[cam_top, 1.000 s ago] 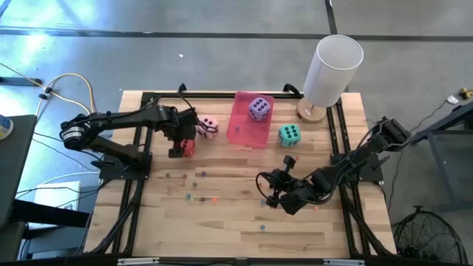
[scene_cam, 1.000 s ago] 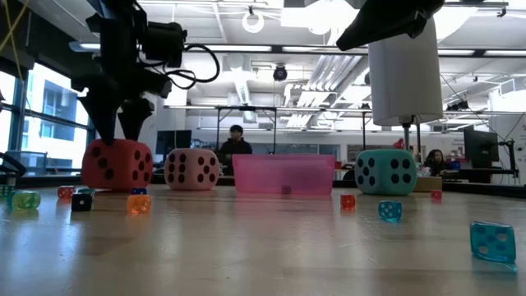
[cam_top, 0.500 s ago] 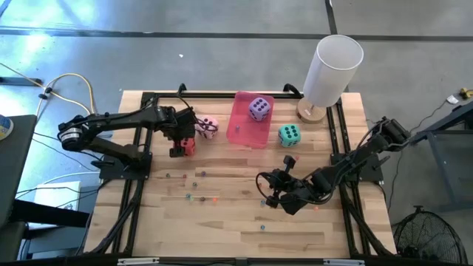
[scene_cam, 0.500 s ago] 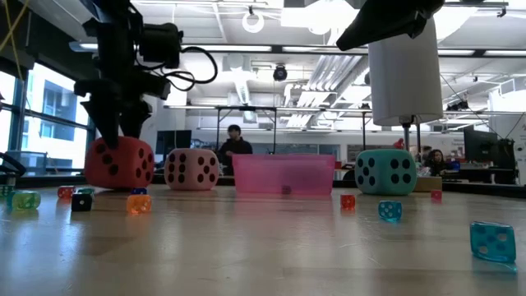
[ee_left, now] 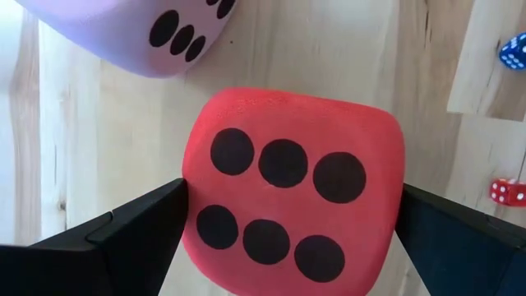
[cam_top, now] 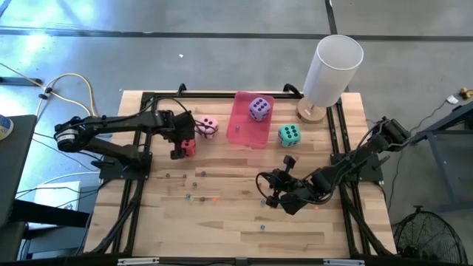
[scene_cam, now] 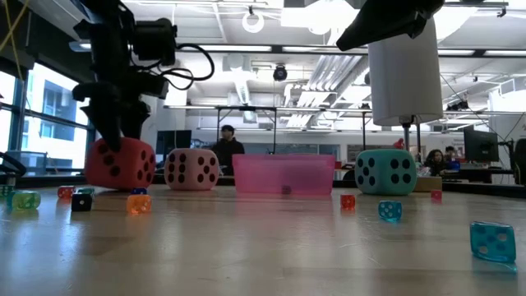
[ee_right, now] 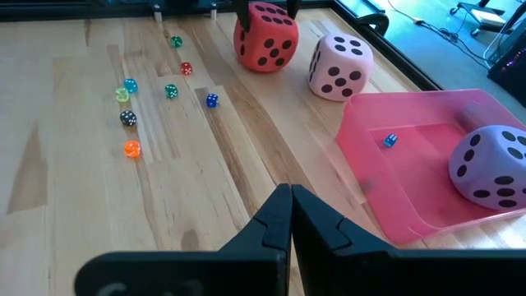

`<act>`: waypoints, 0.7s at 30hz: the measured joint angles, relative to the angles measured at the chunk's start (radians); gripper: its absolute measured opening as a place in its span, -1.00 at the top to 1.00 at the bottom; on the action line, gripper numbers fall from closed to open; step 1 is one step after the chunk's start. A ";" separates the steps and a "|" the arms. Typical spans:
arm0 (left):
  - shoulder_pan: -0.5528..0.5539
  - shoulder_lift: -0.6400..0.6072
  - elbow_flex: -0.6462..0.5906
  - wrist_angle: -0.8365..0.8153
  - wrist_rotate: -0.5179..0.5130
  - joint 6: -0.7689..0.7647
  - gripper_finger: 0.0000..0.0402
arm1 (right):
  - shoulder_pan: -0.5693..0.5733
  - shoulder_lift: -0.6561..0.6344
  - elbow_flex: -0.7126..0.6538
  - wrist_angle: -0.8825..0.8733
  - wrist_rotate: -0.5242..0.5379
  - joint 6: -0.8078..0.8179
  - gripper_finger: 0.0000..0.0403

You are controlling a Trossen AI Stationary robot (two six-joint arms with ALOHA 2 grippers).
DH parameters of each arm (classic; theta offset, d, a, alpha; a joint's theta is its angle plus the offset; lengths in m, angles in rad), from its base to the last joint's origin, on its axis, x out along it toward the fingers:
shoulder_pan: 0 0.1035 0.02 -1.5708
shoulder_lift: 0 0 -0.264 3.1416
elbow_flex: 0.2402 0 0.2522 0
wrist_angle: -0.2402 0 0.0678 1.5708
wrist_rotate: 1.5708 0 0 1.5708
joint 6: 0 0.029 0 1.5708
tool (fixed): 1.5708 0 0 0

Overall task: Pick & Place Dice
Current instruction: Put the large red dice into the bin

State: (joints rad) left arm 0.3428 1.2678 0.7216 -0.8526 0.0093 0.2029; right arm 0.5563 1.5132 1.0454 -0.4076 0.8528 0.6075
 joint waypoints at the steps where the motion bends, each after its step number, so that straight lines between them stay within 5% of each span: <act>1: -0.004 0.000 0.000 0.002 0.002 -0.016 -0.98 | -0.001 0.000 0.000 0.000 0.000 0.000 0.99; 8: -0.033 0.003 -0.002 0.045 -0.024 -0.236 -0.98 | -0.003 0.000 0.000 0.000 0.000 -0.001 0.99; 21: -0.030 0.003 -0.003 0.054 -0.023 -0.192 -0.87 | -0.003 0.000 0.000 0.000 0.000 -0.001 0.99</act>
State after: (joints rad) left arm 0.3130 1.2713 0.7189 -0.7986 -0.0141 0.0109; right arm 0.5536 1.5135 1.0454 -0.4076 0.8528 0.6067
